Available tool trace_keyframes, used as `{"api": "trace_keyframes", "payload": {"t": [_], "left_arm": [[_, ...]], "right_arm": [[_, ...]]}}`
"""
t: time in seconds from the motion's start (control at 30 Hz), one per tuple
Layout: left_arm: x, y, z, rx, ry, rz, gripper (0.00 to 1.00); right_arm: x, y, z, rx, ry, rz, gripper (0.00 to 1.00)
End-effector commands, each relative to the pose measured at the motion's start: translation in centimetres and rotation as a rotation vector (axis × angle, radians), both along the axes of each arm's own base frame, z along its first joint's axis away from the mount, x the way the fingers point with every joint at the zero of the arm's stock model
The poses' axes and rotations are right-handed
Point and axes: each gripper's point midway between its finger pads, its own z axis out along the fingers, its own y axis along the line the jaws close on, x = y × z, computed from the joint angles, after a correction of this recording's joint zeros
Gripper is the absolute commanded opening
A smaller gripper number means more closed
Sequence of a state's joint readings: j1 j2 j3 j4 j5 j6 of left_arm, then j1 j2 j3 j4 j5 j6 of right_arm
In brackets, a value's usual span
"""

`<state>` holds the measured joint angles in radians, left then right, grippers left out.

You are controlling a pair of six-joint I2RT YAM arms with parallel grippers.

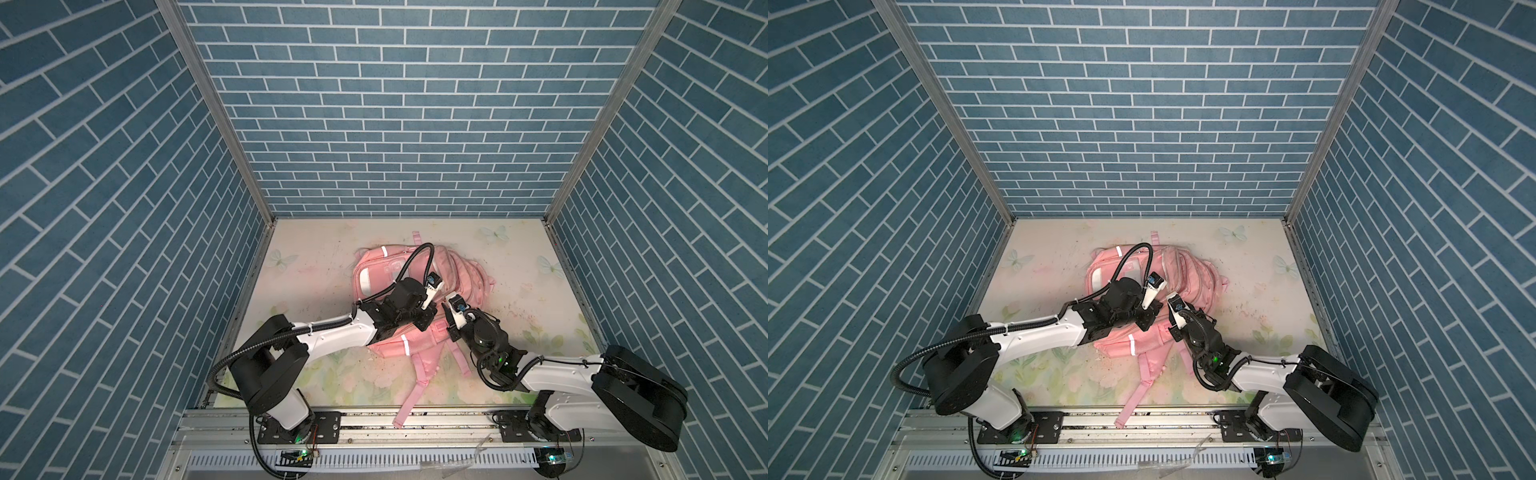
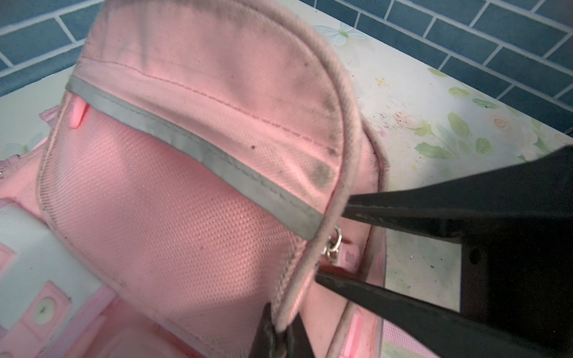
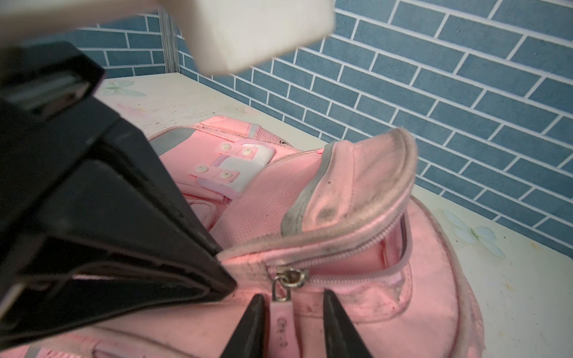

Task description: Pack the student bag

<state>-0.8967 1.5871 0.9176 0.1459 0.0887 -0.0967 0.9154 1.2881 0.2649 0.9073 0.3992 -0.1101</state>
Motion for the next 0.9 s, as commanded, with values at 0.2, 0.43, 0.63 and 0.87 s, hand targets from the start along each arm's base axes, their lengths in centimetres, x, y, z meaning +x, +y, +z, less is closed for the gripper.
{"api": "trace_keyframes", "payload": {"t": [0.2, 0.43, 0.63, 0.87], "left_arm": [[-0.6, -1.4, 2.6, -0.069, -0.021, -0.044, 0.00], [-0.7, -1.2, 2.5, -0.056, -0.019, -0.051, 0.00], [-0.9, -1.1, 2.5, -0.054, -0.017, -0.052, 0.00], [-0.8, -1.1, 2.4, -0.052, -0.017, -0.052, 0.00]], "right_arm": [[-0.3, 0.2, -0.1, -0.027, -0.019, 0.042, 0.12], [-0.5, -0.7, -0.6, -0.021, 0.009, 0.027, 0.15], [-0.1, -1.9, -1.0, -0.069, 0.009, -0.033, 0.25], [-0.7, -1.5, 0.9, -0.037, -0.051, 0.017, 0.23]]}}
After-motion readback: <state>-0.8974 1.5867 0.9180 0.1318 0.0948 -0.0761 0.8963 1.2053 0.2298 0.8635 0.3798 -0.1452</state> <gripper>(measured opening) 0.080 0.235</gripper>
